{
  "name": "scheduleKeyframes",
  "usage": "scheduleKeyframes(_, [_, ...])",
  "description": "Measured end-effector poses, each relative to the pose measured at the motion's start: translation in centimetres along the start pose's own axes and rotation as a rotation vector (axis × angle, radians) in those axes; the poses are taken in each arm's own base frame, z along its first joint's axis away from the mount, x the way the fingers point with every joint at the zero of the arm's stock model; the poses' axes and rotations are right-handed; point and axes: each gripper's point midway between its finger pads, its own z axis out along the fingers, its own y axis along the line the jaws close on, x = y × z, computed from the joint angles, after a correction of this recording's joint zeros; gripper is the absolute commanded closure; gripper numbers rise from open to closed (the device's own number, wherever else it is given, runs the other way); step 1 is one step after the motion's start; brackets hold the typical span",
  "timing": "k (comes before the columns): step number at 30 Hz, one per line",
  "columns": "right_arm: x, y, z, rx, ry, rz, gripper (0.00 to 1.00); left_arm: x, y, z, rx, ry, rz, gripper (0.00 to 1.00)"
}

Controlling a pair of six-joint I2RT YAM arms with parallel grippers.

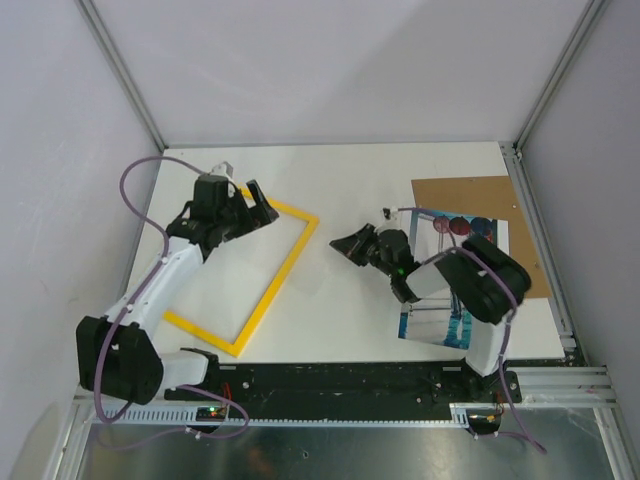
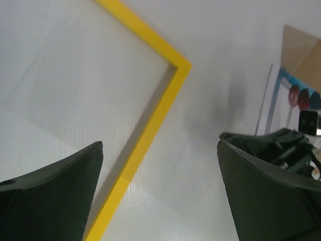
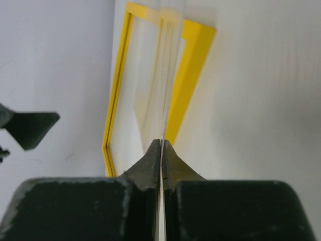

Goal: Put the photo into the frame

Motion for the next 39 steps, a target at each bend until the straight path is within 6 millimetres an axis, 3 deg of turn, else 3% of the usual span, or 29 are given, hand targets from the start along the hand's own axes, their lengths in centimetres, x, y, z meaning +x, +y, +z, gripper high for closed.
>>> scheduleKeyframes(3, [-2.1, 2.3, -1.5, -0.016, 0.001, -0.049, 1.0, -3.1, -1.2, -0.1, 0.017, -0.053, 0.011, 0.0])
scheduleKeyframes(9, [-7.4, 7.5, -6.6, -0.062, -0.036, -0.142, 1.0, -8.2, -3.3, 0.1, 0.091, -0.135, 0.025, 0.0])
scheduleKeyframes(15, [-10.7, 10.1, -12.4, -0.063, -0.06, -0.223, 1.0, -9.2, -5.2, 2.4, 0.267, -0.077, 0.025, 0.0])
scheduleKeyframes(25, [-10.5, 13.4, -17.3, -0.107, 0.029, -0.275, 1.0, -7.8, -8.9, 6.4, 0.573, 0.114, 0.056, 0.0])
scheduleKeyframes(31, [-9.9, 15.1, -18.3, -0.156, 0.078, -0.283, 1.0, -7.4, -10.1, 6.4, 0.694, 0.171, 0.082, 0.0])
scheduleKeyframes(39, [-9.3, 16.4, -18.9, -0.203, 0.123, -0.283, 1.0, -7.0, -9.9, 5.7, 0.783, 0.217, 0.1, 0.0])
